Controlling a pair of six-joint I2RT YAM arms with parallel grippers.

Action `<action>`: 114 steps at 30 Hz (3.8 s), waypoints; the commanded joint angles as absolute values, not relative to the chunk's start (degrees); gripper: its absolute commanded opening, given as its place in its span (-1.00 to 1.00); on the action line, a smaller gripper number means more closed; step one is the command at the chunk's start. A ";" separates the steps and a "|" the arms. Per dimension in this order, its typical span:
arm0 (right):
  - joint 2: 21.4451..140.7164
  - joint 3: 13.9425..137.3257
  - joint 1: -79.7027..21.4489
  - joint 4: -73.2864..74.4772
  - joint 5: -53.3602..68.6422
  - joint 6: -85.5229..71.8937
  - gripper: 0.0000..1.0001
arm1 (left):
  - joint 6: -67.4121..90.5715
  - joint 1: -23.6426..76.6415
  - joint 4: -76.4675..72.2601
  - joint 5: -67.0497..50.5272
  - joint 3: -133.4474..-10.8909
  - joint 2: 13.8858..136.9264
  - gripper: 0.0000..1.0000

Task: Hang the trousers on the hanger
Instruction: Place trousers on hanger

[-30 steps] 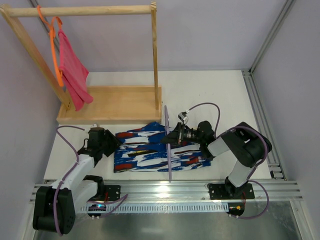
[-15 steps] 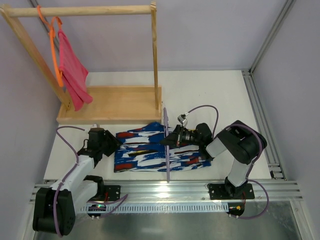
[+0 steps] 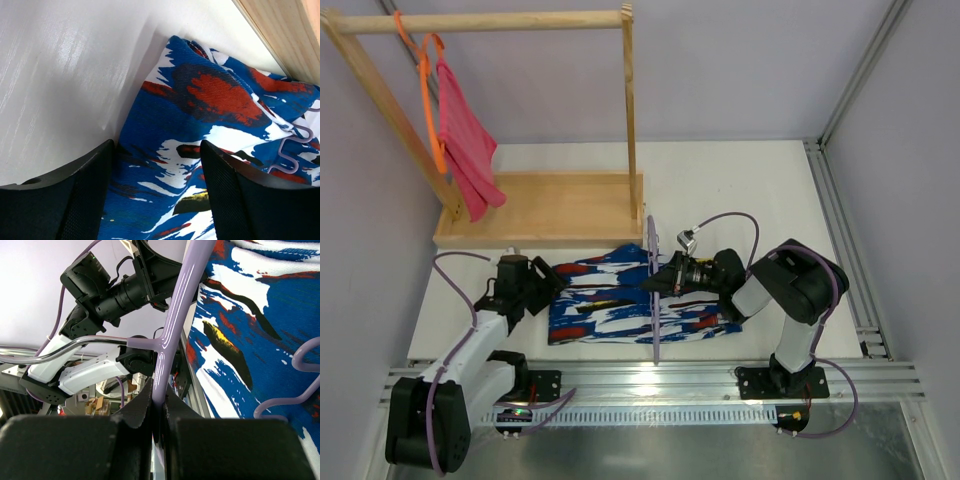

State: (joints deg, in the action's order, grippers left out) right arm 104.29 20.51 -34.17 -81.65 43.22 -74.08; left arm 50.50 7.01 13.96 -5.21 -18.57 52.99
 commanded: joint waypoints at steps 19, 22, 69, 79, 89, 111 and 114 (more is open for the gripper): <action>106.00 18.81 -34.45 -93.52 41.92 -71.54 -0.92 | 48.25 11.24 24.70 -5.80 -31.11 52.02 -1.00; 106.00 19.07 -34.45 -93.52 41.92 -71.63 -0.92 | 49.39 19.31 24.44 -2.66 -34.71 56.06 -1.00; 106.00 19.77 -34.19 -93.52 44.21 -72.51 -0.92 | 44.47 26.28 23.94 -8.74 -35.59 57.72 -0.45; 106.44 20.13 -34.19 -93.52 44.91 -72.69 -0.92 | 50.71 22.06 28.03 3.25 -33.83 73.13 -0.99; 107.05 21.62 -34.10 -93.52 45.18 -73.48 -0.92 | 47.29 21.53 32.79 7.74 -45.70 67.30 -1.00; 107.14 22.23 -34.10 -93.52 46.23 -74.27 -0.92 | 42.89 14.68 45.26 0.37 -45.81 62.78 -0.47; 107.40 22.76 -34.19 -93.52 46.58 -74.44 -0.92 | 46.05 15.38 41.93 -9.82 -39.31 59.69 -0.48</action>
